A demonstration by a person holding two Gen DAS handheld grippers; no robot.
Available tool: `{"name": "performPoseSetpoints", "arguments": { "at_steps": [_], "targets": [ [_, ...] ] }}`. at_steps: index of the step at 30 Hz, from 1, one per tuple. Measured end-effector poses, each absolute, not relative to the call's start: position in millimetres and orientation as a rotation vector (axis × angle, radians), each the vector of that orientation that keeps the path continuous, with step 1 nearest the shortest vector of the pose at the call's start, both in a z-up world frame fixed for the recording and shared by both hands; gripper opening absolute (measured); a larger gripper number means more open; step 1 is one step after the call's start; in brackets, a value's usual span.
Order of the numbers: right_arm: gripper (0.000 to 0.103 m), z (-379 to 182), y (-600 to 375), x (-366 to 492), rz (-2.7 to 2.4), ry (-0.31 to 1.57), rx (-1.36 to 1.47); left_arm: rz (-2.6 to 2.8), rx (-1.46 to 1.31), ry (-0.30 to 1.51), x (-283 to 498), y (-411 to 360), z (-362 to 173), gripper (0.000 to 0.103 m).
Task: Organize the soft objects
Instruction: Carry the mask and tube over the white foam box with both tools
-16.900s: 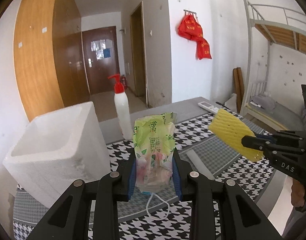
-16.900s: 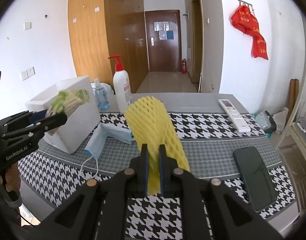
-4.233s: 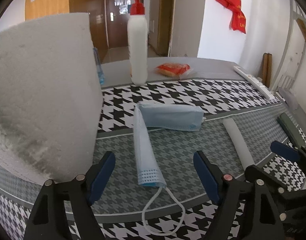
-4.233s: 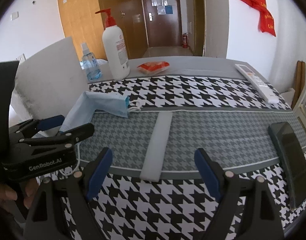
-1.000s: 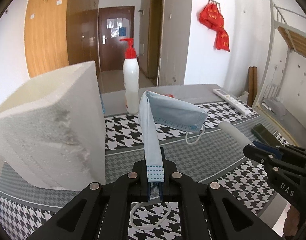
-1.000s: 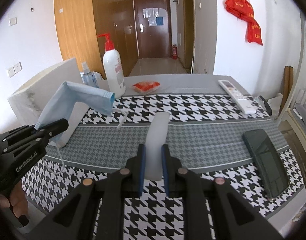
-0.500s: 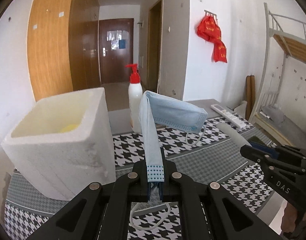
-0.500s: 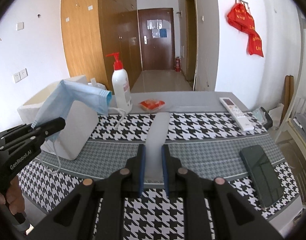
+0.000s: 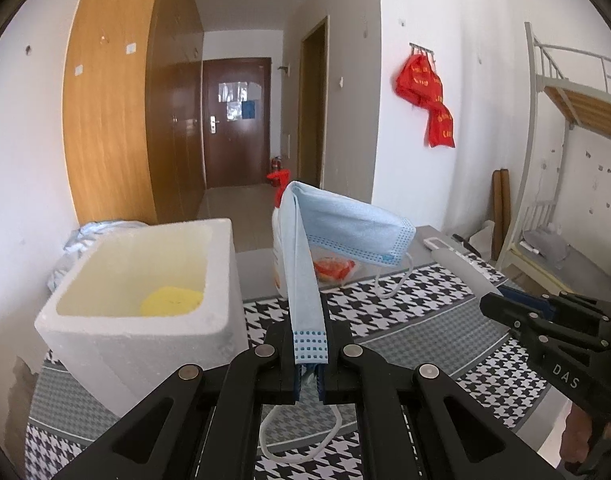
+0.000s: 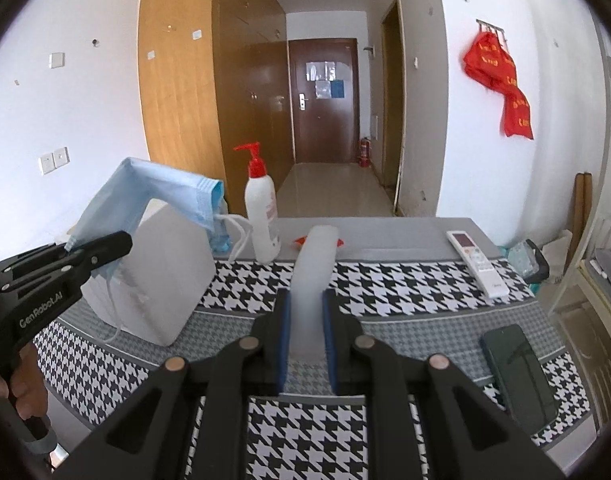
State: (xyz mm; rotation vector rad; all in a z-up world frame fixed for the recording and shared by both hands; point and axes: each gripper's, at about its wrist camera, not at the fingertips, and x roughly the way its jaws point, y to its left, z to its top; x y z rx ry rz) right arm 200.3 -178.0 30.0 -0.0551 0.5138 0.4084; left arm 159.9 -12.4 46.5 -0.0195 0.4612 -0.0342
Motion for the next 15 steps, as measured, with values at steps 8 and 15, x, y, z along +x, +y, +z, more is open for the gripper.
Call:
{"name": "performPoseSetpoints", "arguments": {
  "at_steps": [8, 15],
  "targets": [
    [0.019, 38.7, -170.0, 201.1, 0.438, 0.486, -0.054, -0.011, -0.023, 0.436, 158.4, -1.7, 56.9, 0.005],
    [0.019, 46.2, -158.4, 202.5, 0.472, 0.459, -0.065, 0.012, -0.027, 0.412, 155.9, 8.8, 65.8, 0.005]
  ]
}}
